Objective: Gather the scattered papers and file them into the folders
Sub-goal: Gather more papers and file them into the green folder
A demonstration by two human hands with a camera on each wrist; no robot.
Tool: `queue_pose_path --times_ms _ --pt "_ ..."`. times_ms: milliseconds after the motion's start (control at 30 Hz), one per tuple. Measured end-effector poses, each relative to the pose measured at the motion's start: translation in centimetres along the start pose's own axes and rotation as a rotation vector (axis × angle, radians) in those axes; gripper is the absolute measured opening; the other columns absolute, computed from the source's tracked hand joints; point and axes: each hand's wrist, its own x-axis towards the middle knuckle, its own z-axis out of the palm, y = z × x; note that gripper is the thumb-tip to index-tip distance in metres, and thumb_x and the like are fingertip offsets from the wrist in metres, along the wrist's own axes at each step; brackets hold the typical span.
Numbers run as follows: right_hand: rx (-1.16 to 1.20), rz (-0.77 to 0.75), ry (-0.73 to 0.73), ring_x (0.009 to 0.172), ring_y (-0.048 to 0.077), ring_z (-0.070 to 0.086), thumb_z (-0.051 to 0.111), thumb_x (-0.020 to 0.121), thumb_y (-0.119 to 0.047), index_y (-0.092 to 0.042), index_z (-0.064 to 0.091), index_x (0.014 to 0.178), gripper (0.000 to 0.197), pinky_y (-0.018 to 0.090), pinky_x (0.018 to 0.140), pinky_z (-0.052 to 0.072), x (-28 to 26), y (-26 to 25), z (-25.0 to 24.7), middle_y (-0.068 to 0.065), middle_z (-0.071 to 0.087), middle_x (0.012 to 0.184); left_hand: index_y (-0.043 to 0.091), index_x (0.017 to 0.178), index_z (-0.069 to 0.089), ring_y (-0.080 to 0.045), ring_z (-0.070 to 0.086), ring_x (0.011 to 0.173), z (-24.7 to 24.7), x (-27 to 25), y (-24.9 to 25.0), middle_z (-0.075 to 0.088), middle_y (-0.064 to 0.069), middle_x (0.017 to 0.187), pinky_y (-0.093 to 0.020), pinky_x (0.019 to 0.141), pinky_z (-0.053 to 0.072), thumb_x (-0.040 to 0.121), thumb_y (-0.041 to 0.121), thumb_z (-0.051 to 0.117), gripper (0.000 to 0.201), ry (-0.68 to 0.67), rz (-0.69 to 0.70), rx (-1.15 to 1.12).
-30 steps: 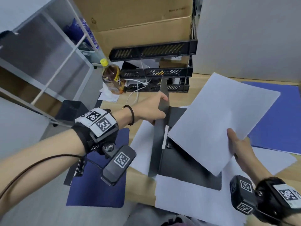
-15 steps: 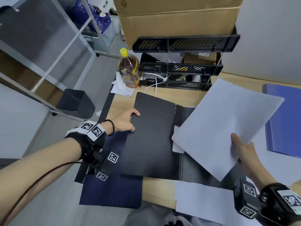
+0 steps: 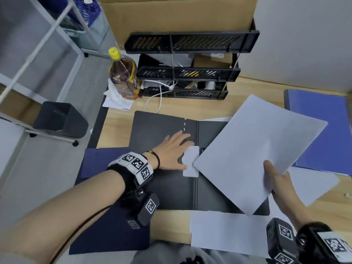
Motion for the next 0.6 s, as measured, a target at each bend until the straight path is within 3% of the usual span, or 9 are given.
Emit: queue_pose_path --times_ms 33,100,200,433,467,533,600 --pt "-0.005 -0.001 -0.009 0.114 0.021 0.062 0.058 0.092 -0.04 -0.022 0.054 0.13 0.042 0.044 0.101 0.045 0.2 -0.1 -0.5 -0.007 0.067 0.119 0.022 0.152 0.012 -0.028 -0.009 0.148 0.7 0.7 -0.1 -0.003 -0.002 0.161 -0.058 0.115 0.009 0.075 0.055 0.066 0.1 -0.058 -0.031 0.025" --pt "-0.026 0.008 -0.046 0.111 0.017 0.064 0.054 0.097 -0.036 -0.026 0.057 0.125 0.03 0.044 0.099 0.047 0.6 -0.3 -1.6 -0.009 0.069 0.117 0.025 0.152 -0.01 -0.031 -0.02 0.146 2.0 1.4 -0.3 -0.02 0.0 0.16 -0.062 0.113 0.001 0.064 0.063 0.073 0.126 -0.166 -0.073 0.096" --pt "-0.103 0.022 -0.124 0.108 0.015 0.067 0.051 0.098 -0.04 -0.029 0.058 0.125 0.03 0.043 0.097 0.049 1.3 -0.4 -2.9 -0.009 0.072 0.116 0.025 0.149 -0.021 -0.032 -0.026 0.144 4.0 1.6 -0.7 -0.027 0.001 0.158 -0.065 0.112 0.001 0.06 0.064 0.076 0.138 -0.228 -0.132 0.153" --pt "-0.332 0.123 -0.295 0.1 0.019 0.071 0.052 0.096 -0.045 -0.023 0.06 0.125 0.037 0.047 0.097 0.051 4.9 -0.1 -4.7 -0.004 0.074 0.111 0.026 0.152 -0.01 -0.031 -0.022 0.145 4.2 1.9 0.0 -0.02 0.002 0.159 -0.064 0.112 0.008 0.058 0.059 0.08 0.135 -0.226 -0.211 0.159" --pt "-0.386 0.131 -0.331 0.097 0.02 0.072 0.05 0.097 -0.043 -0.022 0.062 0.121 0.034 0.047 0.096 0.052 5.3 -0.3 -4.9 -0.002 0.075 0.108 0.026 0.152 -0.007 -0.032 -0.019 0.145 3.9 2.2 0.3 -0.016 0.001 0.158 -0.063 0.112 0.013 0.06 0.054 0.081 0.13 -0.231 -0.227 0.141" --pt "-0.48 0.136 -0.393 0.093 0.022 0.072 0.047 0.1 -0.039 -0.019 0.065 0.113 0.03 0.044 0.093 0.054 6.1 -0.7 -5.0 0.003 0.075 0.102 0.026 0.151 0.01 -0.033 -0.003 0.145 3.1 3.0 1.2 0.001 -0.004 0.155 -0.054 0.106 0.036 0.067 0.038 0.078 0.109 -0.182 -0.264 0.05" --pt "-0.552 0.124 -0.451 0.088 0.022 0.07 0.045 0.101 -0.039 -0.022 0.064 0.107 0.026 0.038 0.087 0.054 6.7 -1.1 -5.2 0.004 0.074 0.097 0.025 0.143 0.03 -0.028 0.02 0.136 2.0 4.2 2.3 0.024 -0.003 0.143 -0.04 0.086 0.051 0.074 0.028 0.07 0.079 -0.077 -0.3 -0.078"
